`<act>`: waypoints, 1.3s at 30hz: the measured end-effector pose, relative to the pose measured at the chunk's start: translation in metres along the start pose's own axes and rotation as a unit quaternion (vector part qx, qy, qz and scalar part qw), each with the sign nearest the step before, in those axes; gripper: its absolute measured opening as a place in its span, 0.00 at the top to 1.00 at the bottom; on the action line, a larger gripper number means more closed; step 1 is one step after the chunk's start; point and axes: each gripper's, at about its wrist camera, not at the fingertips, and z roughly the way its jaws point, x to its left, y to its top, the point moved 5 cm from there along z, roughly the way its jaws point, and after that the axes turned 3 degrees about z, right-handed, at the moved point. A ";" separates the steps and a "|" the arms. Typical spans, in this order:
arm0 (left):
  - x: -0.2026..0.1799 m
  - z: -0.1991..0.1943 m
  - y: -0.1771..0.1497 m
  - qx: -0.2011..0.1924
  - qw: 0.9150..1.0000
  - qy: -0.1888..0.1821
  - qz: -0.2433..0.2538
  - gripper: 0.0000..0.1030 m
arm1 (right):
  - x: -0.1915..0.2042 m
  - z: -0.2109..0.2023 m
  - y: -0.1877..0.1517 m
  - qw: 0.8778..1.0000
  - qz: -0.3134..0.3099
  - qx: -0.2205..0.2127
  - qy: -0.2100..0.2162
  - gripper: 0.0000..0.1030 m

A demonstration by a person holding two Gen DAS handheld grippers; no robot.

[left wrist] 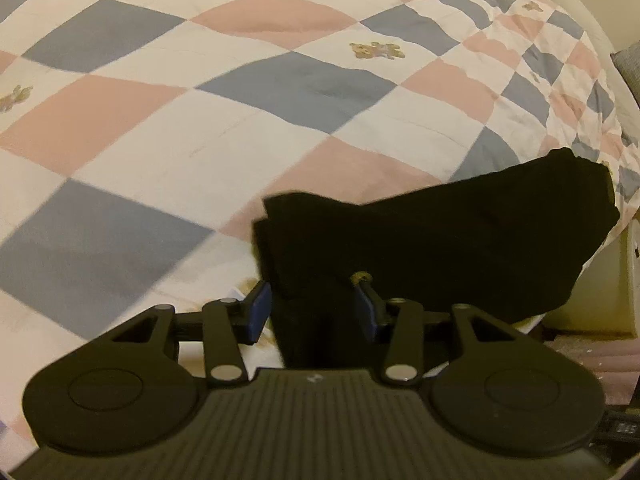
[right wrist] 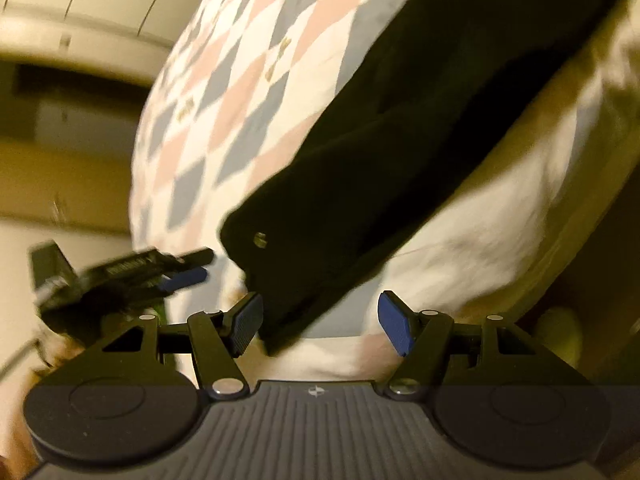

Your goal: Fold clothes

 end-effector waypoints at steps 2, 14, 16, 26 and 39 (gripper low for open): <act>0.010 0.003 0.010 0.008 1.000 -0.008 0.015 0.59 | 0.001 0.014 -0.011 0.998 0.058 -0.013 0.030 0.35; 0.039 0.048 0.058 0.070 0.990 -0.081 0.087 0.56 | 0.002 0.116 -0.083 0.952 0.278 -0.120 0.049 0.44; 0.039 0.059 0.061 0.080 0.989 -0.089 0.091 0.56 | 0.007 0.120 -0.083 0.951 0.272 -0.141 0.049 0.46; 0.033 0.080 0.068 0.127 0.975 -0.141 0.117 0.63 | 0.016 0.126 -0.089 0.923 0.318 -0.204 0.075 0.49; 0.030 0.086 0.071 0.151 0.963 -0.162 0.152 0.66 | 0.023 0.090 -0.097 0.908 0.332 -0.245 0.071 0.61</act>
